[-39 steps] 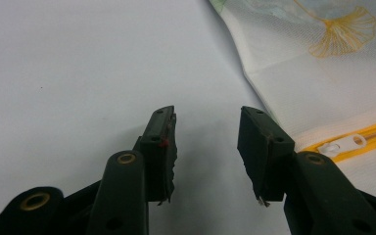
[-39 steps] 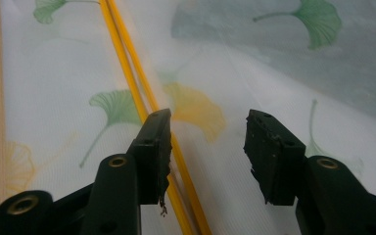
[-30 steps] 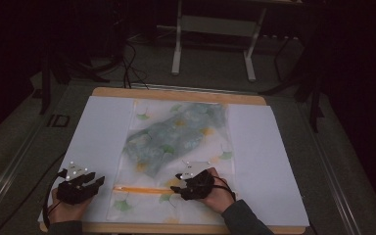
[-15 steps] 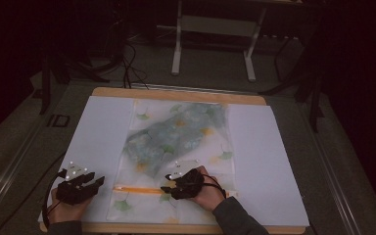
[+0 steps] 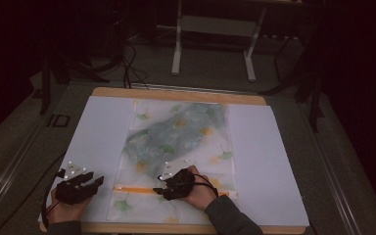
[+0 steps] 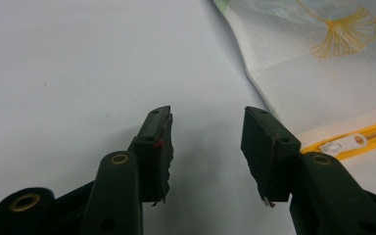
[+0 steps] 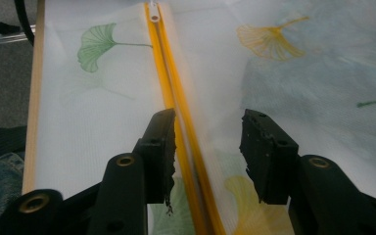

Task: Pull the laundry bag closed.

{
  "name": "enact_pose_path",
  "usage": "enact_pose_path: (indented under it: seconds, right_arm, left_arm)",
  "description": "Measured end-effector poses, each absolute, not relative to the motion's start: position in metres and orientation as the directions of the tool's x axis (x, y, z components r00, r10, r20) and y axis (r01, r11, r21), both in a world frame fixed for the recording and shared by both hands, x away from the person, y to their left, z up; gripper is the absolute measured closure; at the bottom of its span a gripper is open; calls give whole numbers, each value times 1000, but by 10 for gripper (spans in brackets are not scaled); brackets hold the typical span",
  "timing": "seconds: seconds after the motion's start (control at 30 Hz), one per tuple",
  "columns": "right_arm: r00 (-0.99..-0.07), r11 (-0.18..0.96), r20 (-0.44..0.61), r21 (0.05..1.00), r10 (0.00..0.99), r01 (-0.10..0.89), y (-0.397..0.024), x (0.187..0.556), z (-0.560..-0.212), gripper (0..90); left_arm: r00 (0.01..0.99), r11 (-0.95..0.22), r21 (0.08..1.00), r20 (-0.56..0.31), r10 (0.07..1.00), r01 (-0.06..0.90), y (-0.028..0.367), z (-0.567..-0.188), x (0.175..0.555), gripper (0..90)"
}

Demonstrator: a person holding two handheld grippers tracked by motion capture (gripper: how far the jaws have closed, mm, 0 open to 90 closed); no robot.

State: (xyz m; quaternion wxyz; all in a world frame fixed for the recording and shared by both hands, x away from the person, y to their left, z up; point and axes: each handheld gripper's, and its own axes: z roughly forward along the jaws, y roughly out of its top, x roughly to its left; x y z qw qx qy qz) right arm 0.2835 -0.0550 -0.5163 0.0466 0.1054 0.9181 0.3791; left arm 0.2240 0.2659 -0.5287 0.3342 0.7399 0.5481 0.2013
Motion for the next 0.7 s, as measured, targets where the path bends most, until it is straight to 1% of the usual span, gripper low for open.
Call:
enact_pose_path:
  seconds: [0.7]
  right_arm:
    - [-981, 705, 1, 695, 193, 140, -34, 282, -519, 564]
  left_arm:
    - [313, -167, 720, -73, 947, 674, 268, -528, 224, 552]
